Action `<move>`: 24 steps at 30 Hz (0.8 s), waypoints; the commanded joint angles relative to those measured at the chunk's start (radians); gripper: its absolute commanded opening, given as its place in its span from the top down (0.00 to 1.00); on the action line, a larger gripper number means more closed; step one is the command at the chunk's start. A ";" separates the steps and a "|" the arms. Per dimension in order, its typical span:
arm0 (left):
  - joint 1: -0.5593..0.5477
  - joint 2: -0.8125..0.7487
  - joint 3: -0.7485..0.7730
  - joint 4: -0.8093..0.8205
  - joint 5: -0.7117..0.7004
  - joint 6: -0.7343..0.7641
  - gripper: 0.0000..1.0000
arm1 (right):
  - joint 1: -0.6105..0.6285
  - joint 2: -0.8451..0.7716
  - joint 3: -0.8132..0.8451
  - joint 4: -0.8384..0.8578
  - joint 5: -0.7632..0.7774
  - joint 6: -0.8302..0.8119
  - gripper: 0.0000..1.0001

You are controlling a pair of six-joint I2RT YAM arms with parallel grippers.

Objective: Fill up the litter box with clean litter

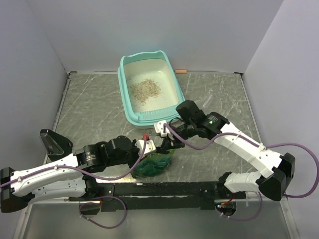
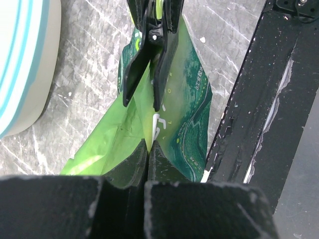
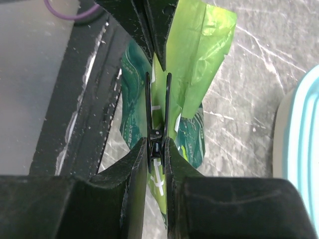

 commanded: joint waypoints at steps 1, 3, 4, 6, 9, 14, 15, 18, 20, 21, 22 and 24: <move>0.001 -0.029 0.012 0.058 -0.022 -0.020 0.99 | 0.031 0.014 0.063 -0.139 0.185 -0.018 1.00; 0.001 -0.032 0.010 0.060 -0.025 -0.020 0.99 | 0.040 0.025 0.101 -0.177 0.219 -0.021 1.00; 0.001 -0.032 0.012 0.058 -0.023 -0.021 0.99 | 0.049 0.032 0.112 -0.203 0.252 -0.018 1.00; 0.001 -0.035 0.012 0.058 -0.025 -0.023 0.99 | 0.068 0.046 0.153 -0.243 0.294 -0.013 1.00; 0.001 -0.041 0.010 0.060 -0.028 -0.023 0.99 | 0.077 0.074 0.184 -0.308 0.355 -0.008 1.00; 0.001 -0.055 0.007 0.061 -0.025 -0.021 0.99 | 0.092 0.094 0.169 -0.337 0.397 -0.002 1.00; 0.001 -0.059 0.006 0.061 -0.025 -0.021 0.99 | 0.094 0.094 0.160 -0.335 0.397 -0.004 1.00; 0.001 -0.059 0.007 0.061 -0.028 -0.023 0.99 | 0.108 0.086 0.137 -0.313 0.375 -0.004 1.00; -0.001 -0.061 0.004 0.063 -0.031 -0.023 0.99 | 0.123 0.082 0.127 -0.302 0.368 -0.004 1.00; 0.001 -0.058 0.007 0.063 -0.031 -0.023 0.99 | 0.127 0.083 0.120 -0.294 0.360 -0.005 1.00; -0.001 -0.059 0.007 0.061 -0.034 -0.024 0.99 | 0.134 0.085 0.115 -0.286 0.357 -0.004 1.00; -0.001 -0.058 0.006 0.065 -0.039 -0.024 0.99 | 0.147 0.083 0.100 -0.270 0.332 -0.004 1.00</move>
